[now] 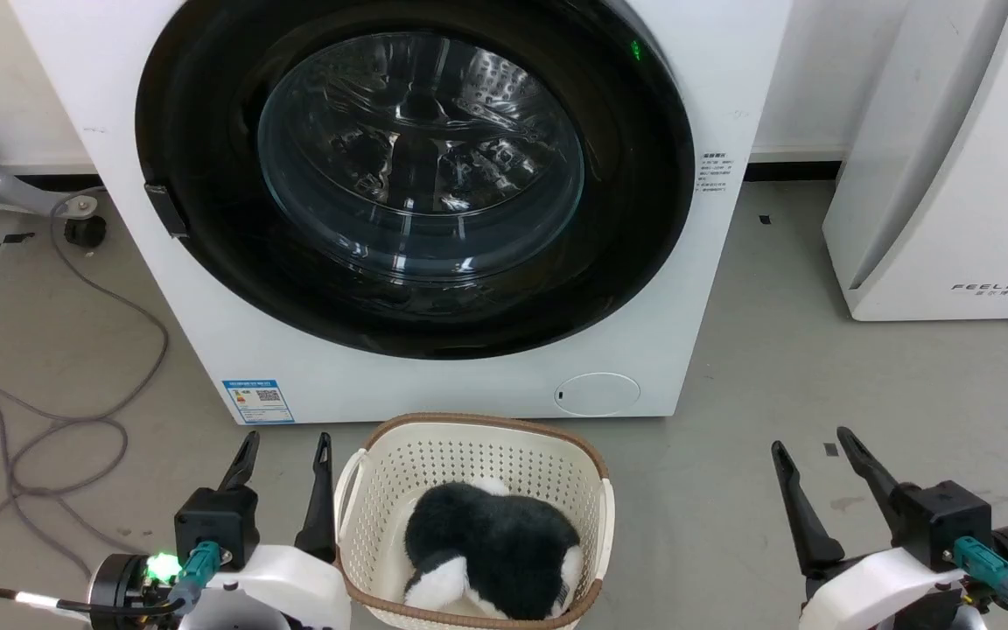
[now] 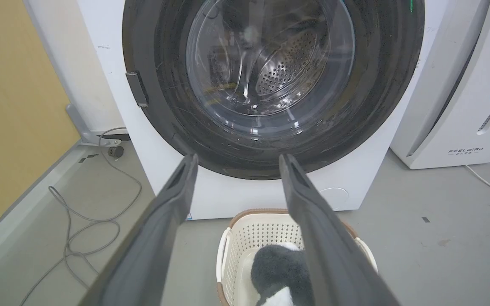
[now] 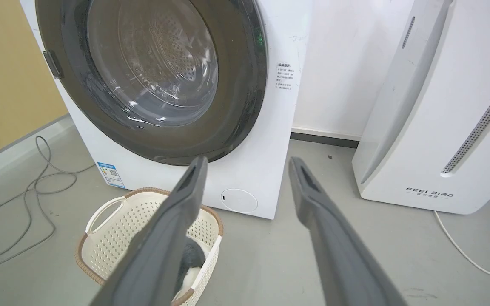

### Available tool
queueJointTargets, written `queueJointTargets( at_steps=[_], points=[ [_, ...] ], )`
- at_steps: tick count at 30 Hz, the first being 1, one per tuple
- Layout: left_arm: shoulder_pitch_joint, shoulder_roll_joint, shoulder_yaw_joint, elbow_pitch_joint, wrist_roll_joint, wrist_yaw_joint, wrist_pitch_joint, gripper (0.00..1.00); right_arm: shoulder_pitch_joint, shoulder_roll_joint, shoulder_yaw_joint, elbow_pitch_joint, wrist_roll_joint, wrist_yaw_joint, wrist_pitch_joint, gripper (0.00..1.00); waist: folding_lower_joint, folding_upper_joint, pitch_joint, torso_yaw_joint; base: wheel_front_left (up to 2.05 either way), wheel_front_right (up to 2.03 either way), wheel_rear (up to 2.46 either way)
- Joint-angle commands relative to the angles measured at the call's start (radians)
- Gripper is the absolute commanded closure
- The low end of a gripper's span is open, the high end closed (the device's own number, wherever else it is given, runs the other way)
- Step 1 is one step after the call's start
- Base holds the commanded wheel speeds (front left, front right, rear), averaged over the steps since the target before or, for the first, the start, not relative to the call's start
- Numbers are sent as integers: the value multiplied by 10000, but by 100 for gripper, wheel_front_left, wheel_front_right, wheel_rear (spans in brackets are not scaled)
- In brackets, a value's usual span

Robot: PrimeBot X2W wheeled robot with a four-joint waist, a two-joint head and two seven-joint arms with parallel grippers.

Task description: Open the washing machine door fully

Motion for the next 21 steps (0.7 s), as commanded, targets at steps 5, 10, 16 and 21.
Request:
queueJointTargets(
  at_steps=[5,10,16,21],
  points=[
    [-56,36,-82,117,-141,-48,-169,0,189,1,-25,25,190,1,-154,100,0,0,-3,-10,0,0,0],
    [-87,67,-155,181,-198,-36,-272,0,254,1,-39,29,336,1,-214,100,0,0,-7,0,0,0,0],
    [-112,129,-261,251,-236,-6,-369,0,270,1,-97,106,716,1,-337,100,0,0,-19,17,0,0,0],
    [-123,177,-326,299,-309,17,-452,0,179,1,-152,329,1458,2,-487,100,0,0,-17,24,0,0,0]
  ],
)
